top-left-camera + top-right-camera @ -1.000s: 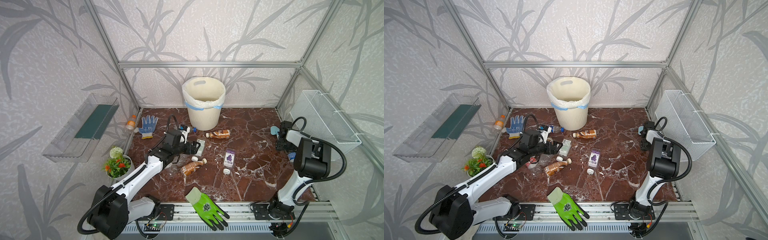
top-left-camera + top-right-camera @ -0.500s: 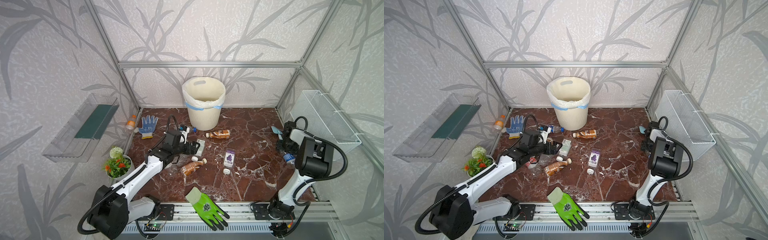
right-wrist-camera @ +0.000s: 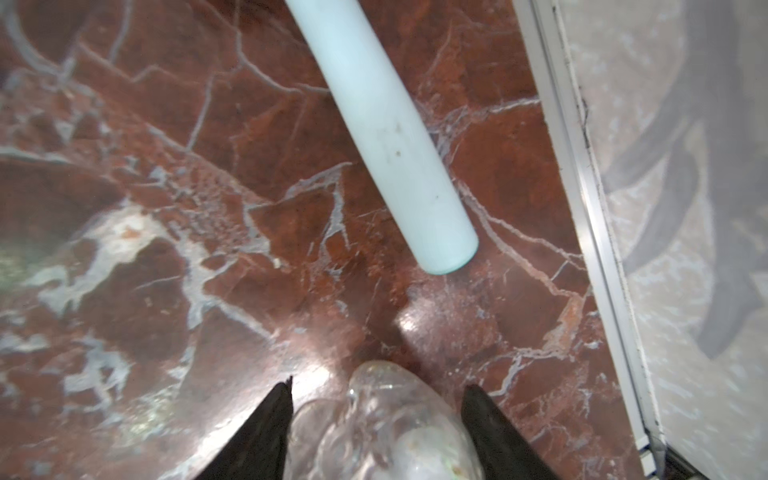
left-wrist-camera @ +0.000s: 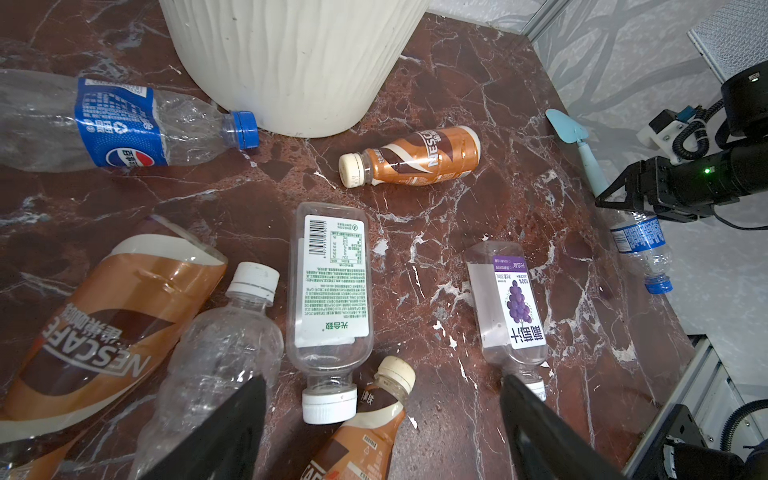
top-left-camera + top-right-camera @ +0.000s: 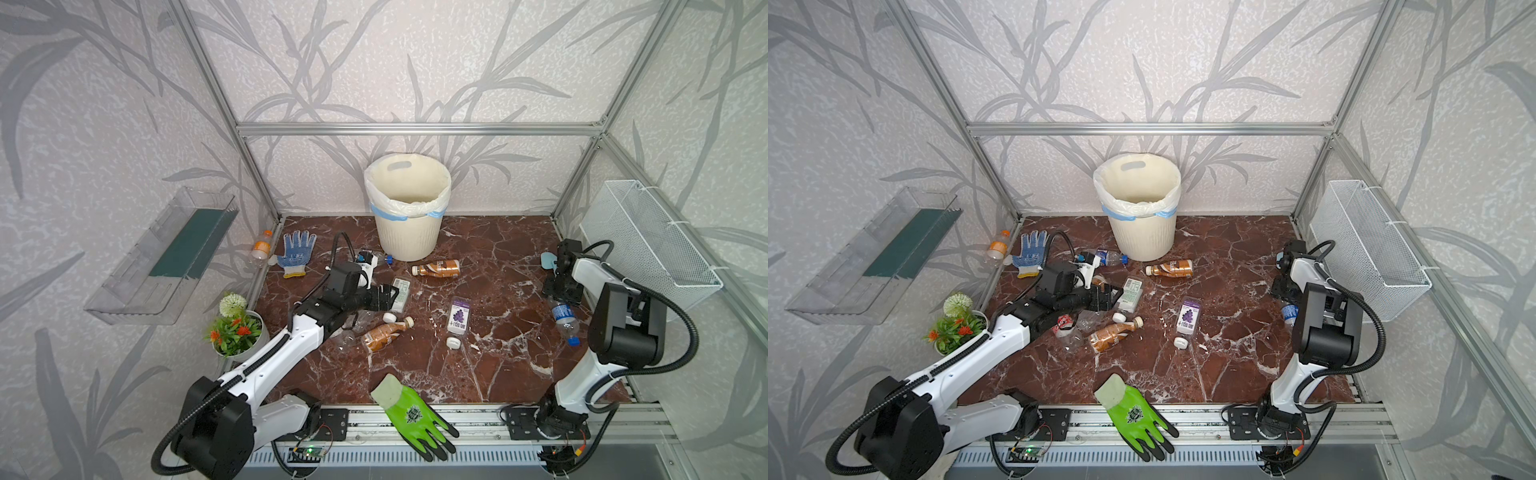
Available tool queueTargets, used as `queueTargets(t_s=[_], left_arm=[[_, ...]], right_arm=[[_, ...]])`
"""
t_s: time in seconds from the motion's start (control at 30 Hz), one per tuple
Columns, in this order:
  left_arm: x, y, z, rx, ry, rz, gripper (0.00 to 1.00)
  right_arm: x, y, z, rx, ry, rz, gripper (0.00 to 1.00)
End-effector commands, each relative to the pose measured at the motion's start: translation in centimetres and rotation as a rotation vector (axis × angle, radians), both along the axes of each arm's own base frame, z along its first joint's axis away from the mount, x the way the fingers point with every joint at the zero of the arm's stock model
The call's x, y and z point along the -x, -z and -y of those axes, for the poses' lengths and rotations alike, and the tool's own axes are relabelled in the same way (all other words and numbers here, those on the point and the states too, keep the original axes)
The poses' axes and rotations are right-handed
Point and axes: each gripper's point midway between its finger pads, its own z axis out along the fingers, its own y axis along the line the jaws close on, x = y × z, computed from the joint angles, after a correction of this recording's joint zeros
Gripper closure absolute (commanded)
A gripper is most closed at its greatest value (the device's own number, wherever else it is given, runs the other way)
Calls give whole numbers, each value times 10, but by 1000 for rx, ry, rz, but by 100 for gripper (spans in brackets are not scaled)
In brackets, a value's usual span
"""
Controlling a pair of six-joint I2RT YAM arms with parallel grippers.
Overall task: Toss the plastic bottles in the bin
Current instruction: 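Lift the blue-label bottle with the right gripper and carry it over the bin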
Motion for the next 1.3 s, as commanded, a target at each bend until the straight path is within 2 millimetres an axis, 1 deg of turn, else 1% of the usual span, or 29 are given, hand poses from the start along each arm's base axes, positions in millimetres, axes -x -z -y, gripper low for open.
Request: queueTargets(t_s=[0.0, 0.03, 0.13, 0.23, 0.3, 0.33, 0.4, 0.43, 0.47, 0.53, 0.63, 0.73, 0.8, 0.9, 1.0, 1.07, 1.1, 1.13, 1.17, 1.23, 1.27], left_arm=[[3, -5, -7, -1, -29, 19, 13], [3, -6, -8, -2, -33, 21, 13], [4, -10, -13, -8, -52, 38, 13], [3, -14, -17, -13, -74, 55, 13], [4, -16, -20, -14, -86, 62, 13], [4, -16, -21, -14, -94, 65, 13], [6, -15, -23, -11, -106, 66, 13], [6, -15, -25, -8, -114, 68, 13], [6, -14, -26, -5, -120, 68, 13], [7, -14, -27, 2, -130, 68, 13], [7, -17, -27, 15, -139, 77, 13], [7, -22, -28, 25, -144, 87, 13], [7, -27, -28, 30, -145, 97, 14], [10, -33, -30, 34, -148, 107, 14], [15, -35, -34, 26, -154, 109, 14], [19, -36, -37, 24, -159, 114, 14], [21, -36, -38, 25, -164, 116, 14], [22, -38, -39, 29, -166, 122, 14], [24, -37, -41, 33, -170, 122, 14], [26, -36, -42, 36, -175, 125, 14], [26, -36, -42, 38, -174, 127, 14]], right_arm=[[0, -11, -22, -81, 12, 55, 48], [-3, -18, -29, -93, -1, 83, 48], [-18, -33, -60, -140, -85, 159, 49], [-38, -63, -96, -205, -187, 291, 50], [-51, -94, -122, -266, -270, 418, 51], [-55, -108, -131, -289, -298, 476, 51], [-62, -145, -150, -323, -367, 618, 50], [-63, -160, -156, -323, -393, 676, 51], [-65, -179, -164, -316, -431, 754, 51], [-61, -217, -176, -314, -488, 885, 51], [-48, -270, -190, -365, -543, 1049, 50], [-28, -331, -201, -409, -603, 1239, 50], [-11, -375, -210, -424, -655, 1376, 50], [16, -436, -219, -433, -718, 1573, 49], [40, -487, -231, -459, -794, 1735, 49], [52, -513, -238, -467, -839, 1824, 49], [53, -523, -242, -466, -851, 1865, 49], [49, -529, -245, -486, -846, 1889, 48], [40, -536, -248, -524, -830, 1910, 48], [15, -547, -267, -631, -845, 1946, 48], [-5, -550, -281, -691, -851, 1942, 48]])
